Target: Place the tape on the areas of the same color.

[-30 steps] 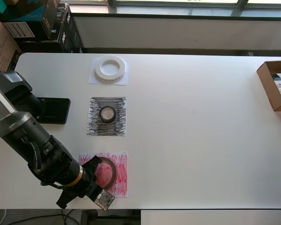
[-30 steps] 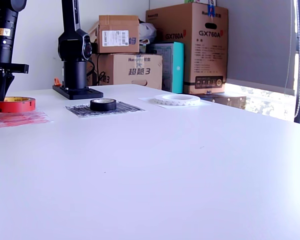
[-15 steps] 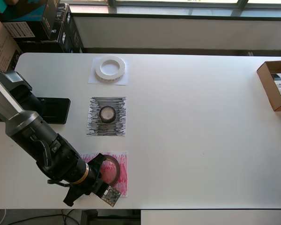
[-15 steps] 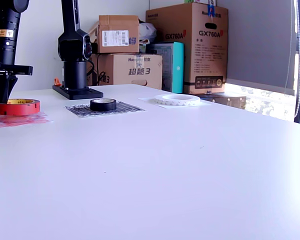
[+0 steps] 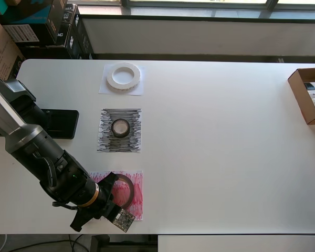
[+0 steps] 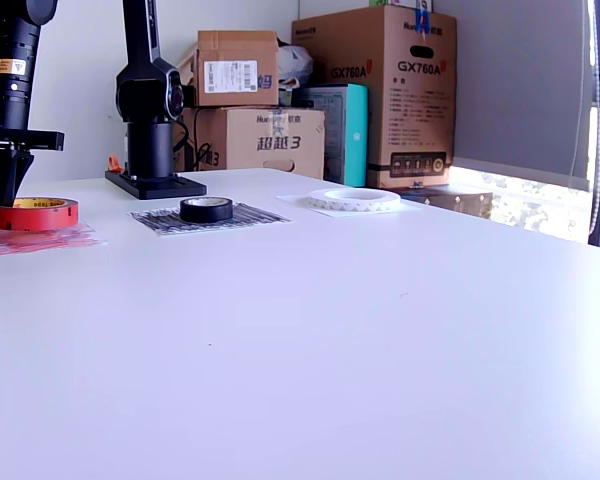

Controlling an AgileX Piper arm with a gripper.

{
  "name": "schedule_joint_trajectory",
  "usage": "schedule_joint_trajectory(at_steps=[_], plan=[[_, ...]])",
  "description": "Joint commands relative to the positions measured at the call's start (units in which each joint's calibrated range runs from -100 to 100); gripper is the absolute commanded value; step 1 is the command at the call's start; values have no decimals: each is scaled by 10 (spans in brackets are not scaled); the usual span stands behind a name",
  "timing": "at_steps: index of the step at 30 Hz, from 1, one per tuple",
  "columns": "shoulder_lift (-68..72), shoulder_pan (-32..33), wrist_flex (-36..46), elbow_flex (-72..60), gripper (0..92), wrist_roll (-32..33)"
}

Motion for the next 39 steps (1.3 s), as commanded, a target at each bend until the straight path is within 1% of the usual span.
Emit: schedule_joint_trajectory(at_steps=[1, 5, 7, 9, 22, 32, 35, 39], plan=[[-3, -1, -3, 2, 161, 4], [-3, -1, -3, 2, 285, 4], [-3, -2, -3, 2, 320, 4], [-3, -3, -3, 2, 335, 4], [-12, 1, -4, -1, 339, 0], [-31, 3, 5, -90, 338, -3], [-55, 30, 6, -94, 337, -5], [-84, 98, 6, -96, 337, -3]])
